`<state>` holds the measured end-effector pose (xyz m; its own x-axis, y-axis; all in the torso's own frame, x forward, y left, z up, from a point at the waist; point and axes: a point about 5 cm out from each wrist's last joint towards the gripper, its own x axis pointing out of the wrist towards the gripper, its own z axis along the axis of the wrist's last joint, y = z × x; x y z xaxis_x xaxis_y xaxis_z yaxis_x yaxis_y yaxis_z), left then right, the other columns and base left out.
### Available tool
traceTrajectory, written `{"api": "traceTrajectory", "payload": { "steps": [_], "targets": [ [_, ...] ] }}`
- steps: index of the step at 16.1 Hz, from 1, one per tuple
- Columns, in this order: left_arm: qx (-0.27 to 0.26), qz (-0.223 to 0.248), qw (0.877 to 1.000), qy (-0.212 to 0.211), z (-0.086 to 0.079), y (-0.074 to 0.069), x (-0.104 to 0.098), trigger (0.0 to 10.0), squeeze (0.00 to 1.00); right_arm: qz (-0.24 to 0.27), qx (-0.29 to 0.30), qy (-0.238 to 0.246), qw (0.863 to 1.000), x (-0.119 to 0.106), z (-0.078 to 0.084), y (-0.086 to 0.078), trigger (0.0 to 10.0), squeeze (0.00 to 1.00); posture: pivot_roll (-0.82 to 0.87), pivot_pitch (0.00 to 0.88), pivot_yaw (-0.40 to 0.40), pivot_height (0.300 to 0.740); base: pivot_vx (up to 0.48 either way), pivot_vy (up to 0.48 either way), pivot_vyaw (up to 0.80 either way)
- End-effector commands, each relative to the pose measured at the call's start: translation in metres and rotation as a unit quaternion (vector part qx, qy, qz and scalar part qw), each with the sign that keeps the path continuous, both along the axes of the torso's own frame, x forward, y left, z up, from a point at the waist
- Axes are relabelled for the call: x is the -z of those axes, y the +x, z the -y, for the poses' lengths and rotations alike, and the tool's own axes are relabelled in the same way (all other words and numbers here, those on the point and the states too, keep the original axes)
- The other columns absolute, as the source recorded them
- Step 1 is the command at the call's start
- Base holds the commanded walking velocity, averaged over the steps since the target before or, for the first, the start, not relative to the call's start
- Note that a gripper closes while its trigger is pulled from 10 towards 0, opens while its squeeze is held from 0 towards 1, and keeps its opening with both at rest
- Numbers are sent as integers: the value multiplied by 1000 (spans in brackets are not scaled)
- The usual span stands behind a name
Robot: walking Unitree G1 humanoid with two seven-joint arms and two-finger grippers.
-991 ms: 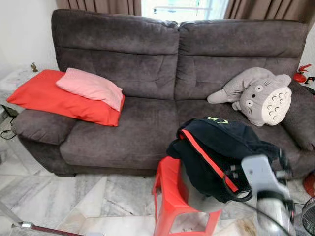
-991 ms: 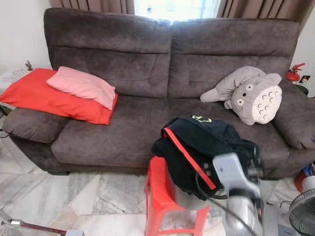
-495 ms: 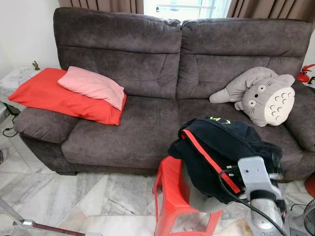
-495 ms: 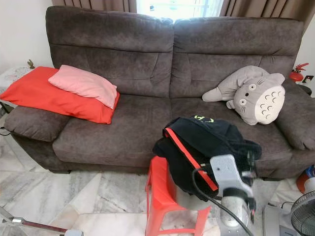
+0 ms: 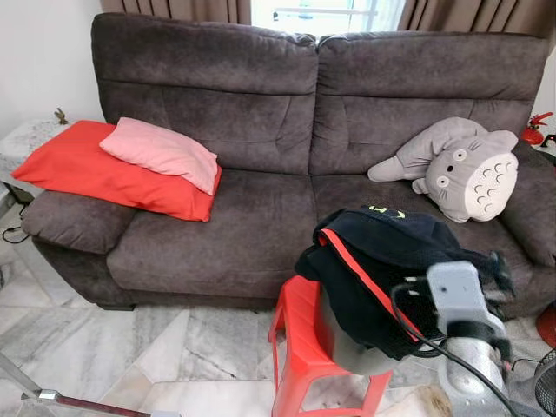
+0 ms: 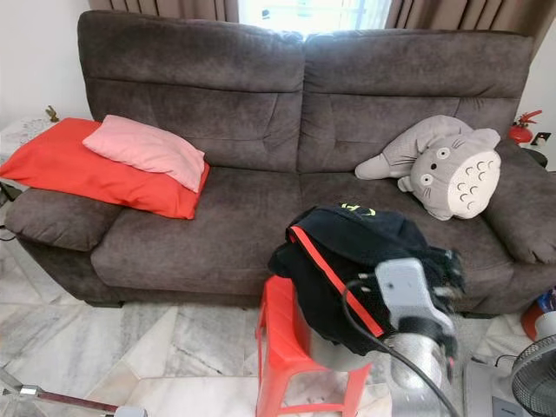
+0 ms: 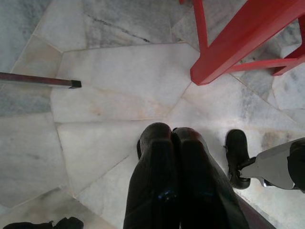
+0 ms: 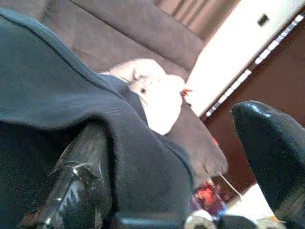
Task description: Hang hanger
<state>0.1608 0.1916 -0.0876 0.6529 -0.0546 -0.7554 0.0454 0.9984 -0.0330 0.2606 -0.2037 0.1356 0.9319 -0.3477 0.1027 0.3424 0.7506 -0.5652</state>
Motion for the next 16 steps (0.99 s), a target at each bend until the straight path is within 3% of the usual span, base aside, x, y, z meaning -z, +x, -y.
{"api": "traceTrajectory", "payload": {
  "steps": [1,2,4,8,11,12,14,15,16],
  "targets": [
    [-1,-9,1000,4,-4,-5,2,10000,0,-22,-8,19,1000,8,-3,2,10000,0,-74,30,-24,740,0,0,0],
    [-1,-9,1000,4,-4,-5,2,10000,0,-43,-4,28,999,13,-3,6,10000,0,-72,26,-23,740,0,0,0],
    [1,-11,1000,4,-4,-6,2,10000,0,-80,15,90,993,26,1,9,10000,0,-73,20,-23,740,0,0,0],
    [3,-12,1000,3,-3,-6,2,10000,0,1,44,49,998,3,11,11,10000,0,-75,12,-20,740,0,0,0],
    [5,-13,1000,3,-3,-6,2,10000,0,24,35,48,998,-4,8,14,10000,0,-72,5,-21,740,0,0,0],
    [6,-14,1000,3,-3,-6,3,10000,0,-24,37,57,997,10,5,15,10000,0,-72,0,-19,740,0,0,0],
    [8,-16,1000,2,-4,-7,3,10000,0,-72,55,147,985,32,4,16,10000,0,-65,0,-16,740,0,0,0],
    [8,-16,1000,2,-5,-7,3,10000,0,-66,53,160,983,32,3,18,10000,0,-65,0,-16,740,0,0,0],
    [8,-16,1000,3,-8,-8,2,10000,0,-44,44,147,987,23,3,23,9216,0,-65,0,-15,740,0,0,0]
  ]
}}
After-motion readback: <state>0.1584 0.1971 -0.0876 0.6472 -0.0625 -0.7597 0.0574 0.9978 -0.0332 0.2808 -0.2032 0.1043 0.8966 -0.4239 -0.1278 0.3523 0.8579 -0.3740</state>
